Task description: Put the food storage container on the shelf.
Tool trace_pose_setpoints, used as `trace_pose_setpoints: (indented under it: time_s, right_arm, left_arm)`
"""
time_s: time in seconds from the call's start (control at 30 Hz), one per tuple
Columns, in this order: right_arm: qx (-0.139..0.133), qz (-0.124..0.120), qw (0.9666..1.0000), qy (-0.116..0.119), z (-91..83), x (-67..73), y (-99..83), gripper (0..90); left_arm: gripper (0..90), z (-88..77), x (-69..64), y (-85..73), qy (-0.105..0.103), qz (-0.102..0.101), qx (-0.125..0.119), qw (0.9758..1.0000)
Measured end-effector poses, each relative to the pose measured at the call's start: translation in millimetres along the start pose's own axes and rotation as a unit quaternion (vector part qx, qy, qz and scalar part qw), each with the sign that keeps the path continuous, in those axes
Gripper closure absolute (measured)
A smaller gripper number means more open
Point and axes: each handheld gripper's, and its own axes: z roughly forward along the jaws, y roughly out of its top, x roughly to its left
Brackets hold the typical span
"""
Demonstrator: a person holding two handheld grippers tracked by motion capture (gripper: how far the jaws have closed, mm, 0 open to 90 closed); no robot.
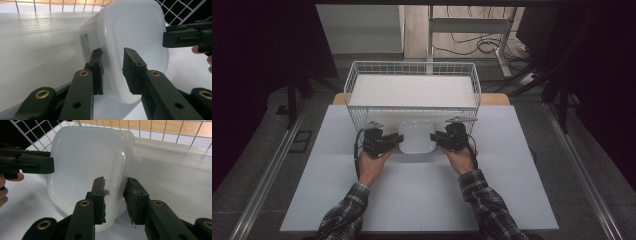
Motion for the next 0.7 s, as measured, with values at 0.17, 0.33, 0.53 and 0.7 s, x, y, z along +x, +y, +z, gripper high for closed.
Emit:
trace_pose_setpoints:
  time_s: [0.17,0.33,0.53,0.7]
  right_arm:
    - [-0.005,-0.002,0.9999,-0.009,2.4,-0.5,2.6,67.1]
    - [-0.014,-0.019,0.9993,-0.03,6.5,1.4,7.8,67.8]
    - [-0.018,-0.03,0.9987,-0.039,7.4,3.5,9.9,67.4]
    - [-0.023,-0.031,0.9989,-0.028,1.7,3.3,10.5,68.7]
  left_arm:
    - [67.0,2.4,-1.8,4.2,0.025,0.02,-0.007,0.9995]
    - [66.6,6.9,-2.9,11.8,0.045,0.036,-0.011,0.9983]
    - [62.6,8.5,-3.0,14.2,0.062,0.05,-0.017,0.9967]
    - [52.8,2.2,-4.6,12.0,0.052,0.065,-0.021,0.9963]
